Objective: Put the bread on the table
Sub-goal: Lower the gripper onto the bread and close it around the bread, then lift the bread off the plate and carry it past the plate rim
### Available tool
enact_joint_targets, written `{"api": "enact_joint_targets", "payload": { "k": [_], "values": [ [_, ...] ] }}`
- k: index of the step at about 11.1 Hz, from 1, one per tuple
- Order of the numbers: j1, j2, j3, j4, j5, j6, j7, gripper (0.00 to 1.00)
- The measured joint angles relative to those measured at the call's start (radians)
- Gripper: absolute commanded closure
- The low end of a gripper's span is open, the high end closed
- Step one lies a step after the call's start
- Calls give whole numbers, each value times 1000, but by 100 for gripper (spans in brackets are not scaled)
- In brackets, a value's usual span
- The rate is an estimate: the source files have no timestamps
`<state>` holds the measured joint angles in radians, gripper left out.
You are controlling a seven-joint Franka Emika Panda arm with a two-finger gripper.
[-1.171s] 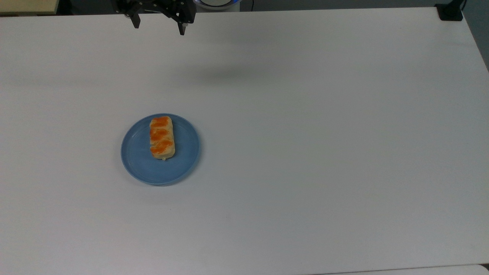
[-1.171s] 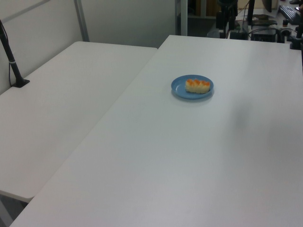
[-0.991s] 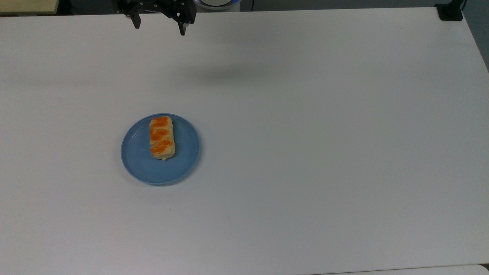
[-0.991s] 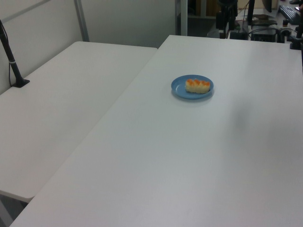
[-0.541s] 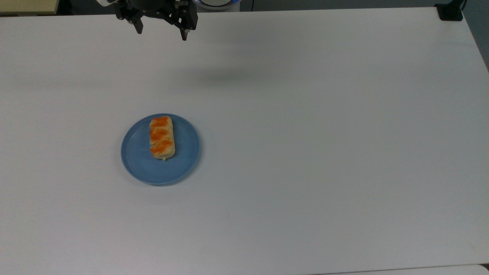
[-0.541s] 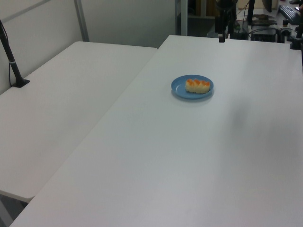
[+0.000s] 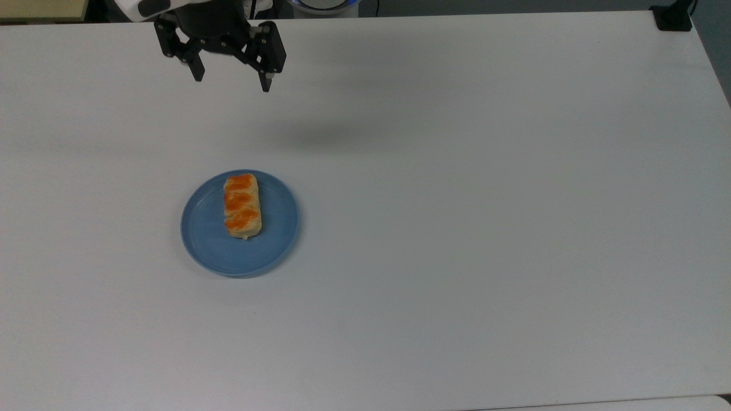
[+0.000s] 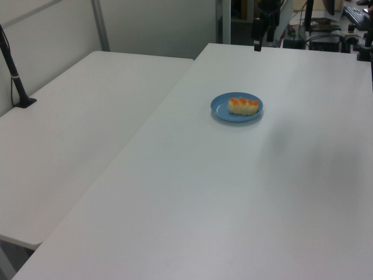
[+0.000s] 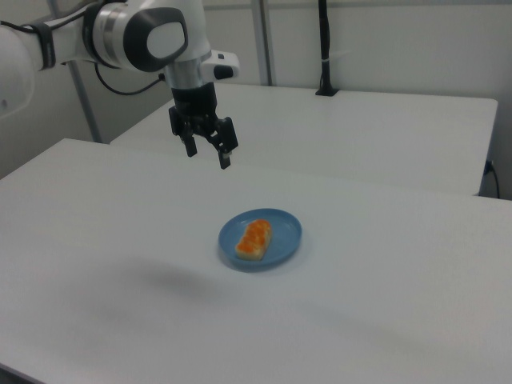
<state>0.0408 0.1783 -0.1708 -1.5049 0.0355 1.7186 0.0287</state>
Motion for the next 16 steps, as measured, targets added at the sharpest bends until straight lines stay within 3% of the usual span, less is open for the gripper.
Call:
{"api": "enact_joint_targets", "payload": {
  "k": [3,5,9,13,14,16],
  "values": [
    [-21,90,-2,-8,-5,145,3,0],
    [-39,179,-3,-16,-51,231,3,0],
    [-21,340,-1,-45,-78,396,-1,1],
    [-17,381,-1,-62,-85,490,-5,71],
    [-12,376,-1,-61,-85,490,-5,83],
    [-7,362,-1,-60,-85,484,-5,89]
  ]
}}
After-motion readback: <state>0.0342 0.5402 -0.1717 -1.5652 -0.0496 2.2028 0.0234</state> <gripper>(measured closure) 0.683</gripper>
